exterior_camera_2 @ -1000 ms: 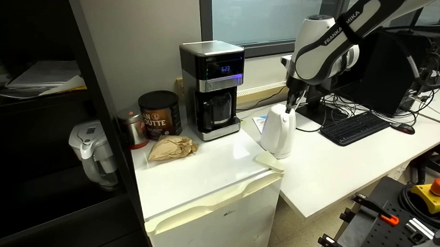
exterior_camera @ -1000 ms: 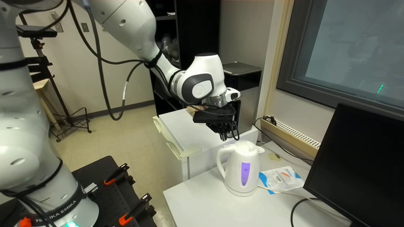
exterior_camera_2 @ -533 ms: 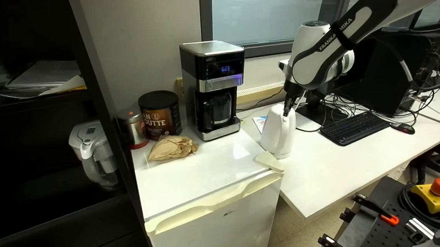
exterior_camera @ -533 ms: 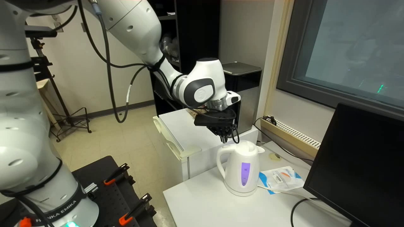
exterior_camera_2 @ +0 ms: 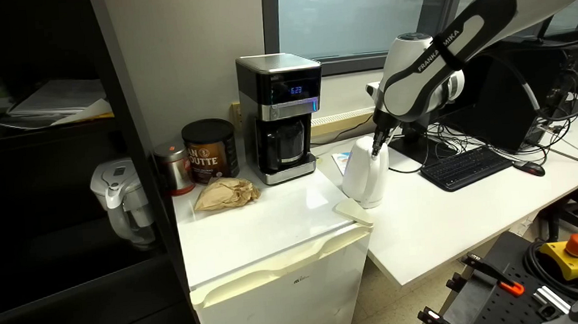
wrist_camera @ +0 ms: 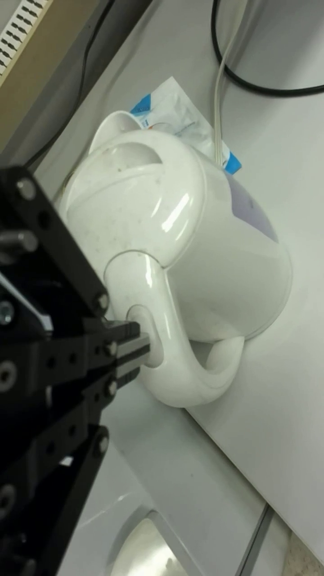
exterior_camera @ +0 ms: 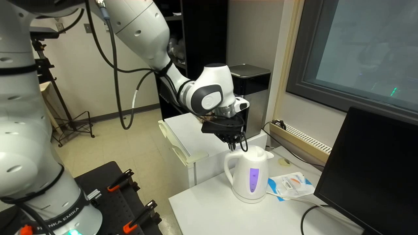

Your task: Press the button on the white kettle

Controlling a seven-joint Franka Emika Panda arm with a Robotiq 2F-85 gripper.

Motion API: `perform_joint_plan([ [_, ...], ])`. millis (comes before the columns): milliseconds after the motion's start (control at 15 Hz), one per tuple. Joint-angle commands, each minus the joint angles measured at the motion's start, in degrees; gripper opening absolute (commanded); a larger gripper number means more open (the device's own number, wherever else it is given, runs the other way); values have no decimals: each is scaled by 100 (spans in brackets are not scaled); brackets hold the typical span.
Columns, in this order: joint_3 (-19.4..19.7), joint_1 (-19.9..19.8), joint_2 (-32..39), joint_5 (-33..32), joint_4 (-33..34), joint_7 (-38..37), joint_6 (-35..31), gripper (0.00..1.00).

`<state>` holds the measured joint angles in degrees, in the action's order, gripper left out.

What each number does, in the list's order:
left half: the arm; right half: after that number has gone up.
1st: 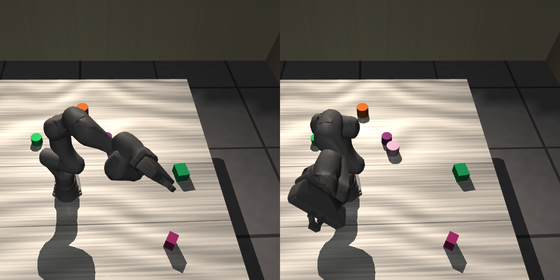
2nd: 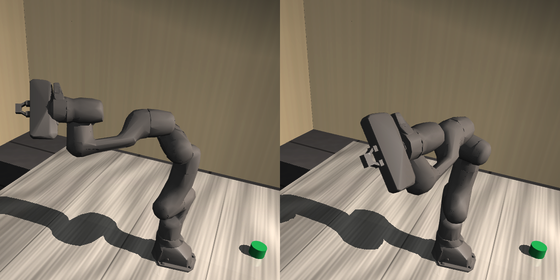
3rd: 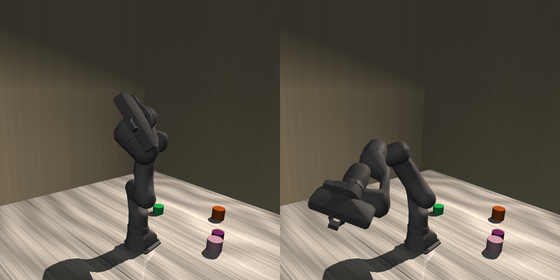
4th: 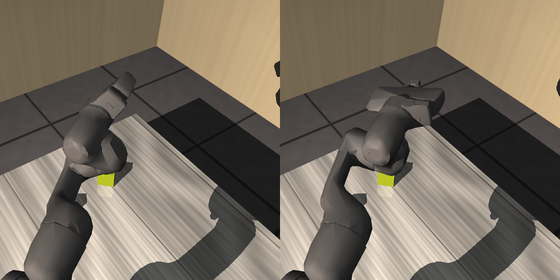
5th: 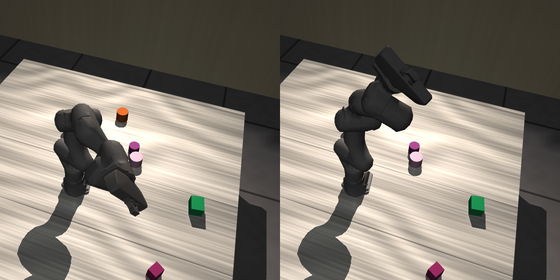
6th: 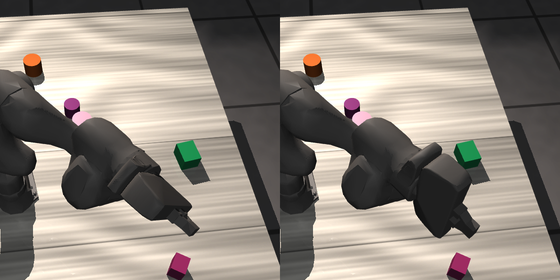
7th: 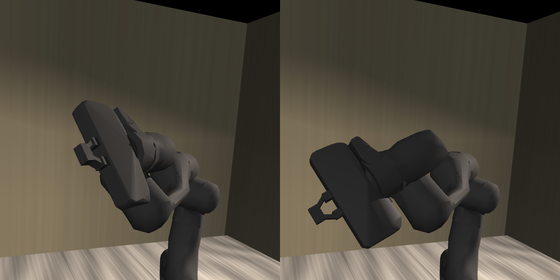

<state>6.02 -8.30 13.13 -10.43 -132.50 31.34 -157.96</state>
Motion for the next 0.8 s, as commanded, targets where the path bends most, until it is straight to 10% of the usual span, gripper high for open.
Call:
perform_joint_plan([
  [0, -108, -93, 136, -2, 100, -71, -203, 1],
  [733, -225, -134, 264, 32, 115, -52, -217, 1],
])
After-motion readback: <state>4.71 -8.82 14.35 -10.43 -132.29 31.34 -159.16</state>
